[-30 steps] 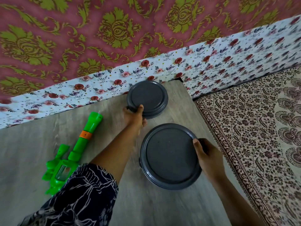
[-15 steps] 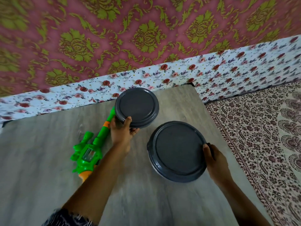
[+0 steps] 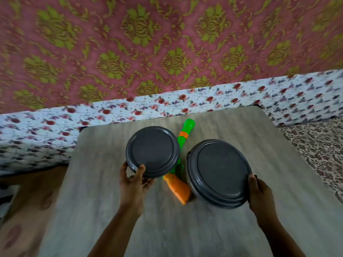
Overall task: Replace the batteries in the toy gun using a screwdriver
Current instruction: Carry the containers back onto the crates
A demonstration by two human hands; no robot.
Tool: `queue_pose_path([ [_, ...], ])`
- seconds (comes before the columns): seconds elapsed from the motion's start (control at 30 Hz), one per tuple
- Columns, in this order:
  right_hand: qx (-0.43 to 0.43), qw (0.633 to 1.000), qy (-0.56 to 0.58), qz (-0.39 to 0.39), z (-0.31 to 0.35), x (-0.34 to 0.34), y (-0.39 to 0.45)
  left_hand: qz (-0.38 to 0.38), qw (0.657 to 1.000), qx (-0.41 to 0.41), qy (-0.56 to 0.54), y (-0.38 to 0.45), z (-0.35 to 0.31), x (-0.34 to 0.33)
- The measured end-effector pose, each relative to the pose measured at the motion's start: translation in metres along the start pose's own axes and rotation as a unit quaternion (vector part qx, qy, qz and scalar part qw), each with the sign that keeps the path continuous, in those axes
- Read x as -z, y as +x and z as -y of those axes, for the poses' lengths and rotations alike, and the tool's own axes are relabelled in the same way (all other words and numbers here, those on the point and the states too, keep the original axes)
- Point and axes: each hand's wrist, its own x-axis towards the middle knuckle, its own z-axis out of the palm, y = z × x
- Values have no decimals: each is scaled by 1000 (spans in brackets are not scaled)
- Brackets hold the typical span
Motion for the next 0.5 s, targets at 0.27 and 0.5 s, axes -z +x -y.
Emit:
queue_pose_path([
  [0.27, 72, 996, -28, 45, 29, -48, -33, -76, 996, 8, -38, -14, -13, 69],
  [0.5, 109, 989, -19, 100, 48, -77, -40, -118, 992, -18, -51, -30, -15, 106],
])
